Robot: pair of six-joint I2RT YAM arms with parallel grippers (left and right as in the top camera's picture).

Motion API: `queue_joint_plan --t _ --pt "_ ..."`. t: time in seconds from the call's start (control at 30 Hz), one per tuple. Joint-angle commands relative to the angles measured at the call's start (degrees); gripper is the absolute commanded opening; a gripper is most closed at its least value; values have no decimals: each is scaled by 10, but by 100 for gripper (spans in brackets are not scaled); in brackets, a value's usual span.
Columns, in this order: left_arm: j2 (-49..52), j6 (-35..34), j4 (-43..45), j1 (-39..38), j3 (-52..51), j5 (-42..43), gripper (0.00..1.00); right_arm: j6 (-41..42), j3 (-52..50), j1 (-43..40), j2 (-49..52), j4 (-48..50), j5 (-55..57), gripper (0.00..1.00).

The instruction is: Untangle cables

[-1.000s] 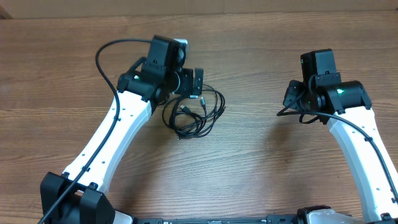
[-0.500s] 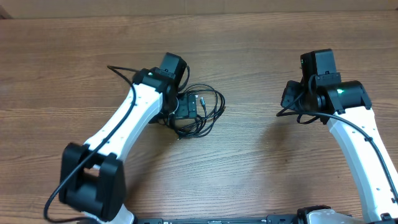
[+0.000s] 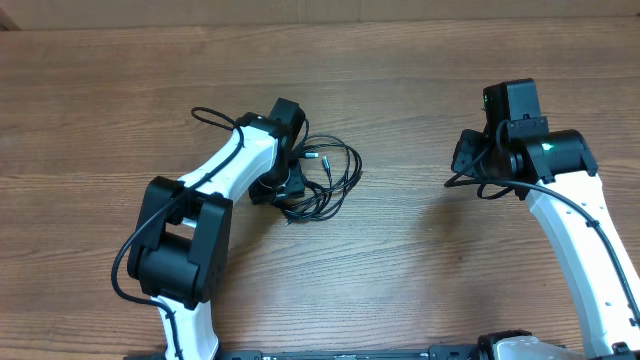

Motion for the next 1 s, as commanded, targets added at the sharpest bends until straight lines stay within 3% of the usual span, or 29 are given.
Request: queue_joint_plan --t 0.0,0.07,0.33,0.5,0.7,0.97 --pt "10 13 19 3 -2 -7 26 -2 14 2 -3 2 -2 41" --pt "10 33 34 3 -1 3 5 -3 14 2 -3 2 -2 41" --pt "-7 131 -9 0 111 86 4 -3 14 2 -3 30 -9 47" --pt "-34 167 -60 -10 219 151 4 -24 14 2 -3 66 -114 57" --pt "-54 166 -73 -26 255 163 4 -32 13 2 -3 104 -266 61" --pt "-54 166 -60 -50 256 188 4 10 9 2 -3 102 -301 61"
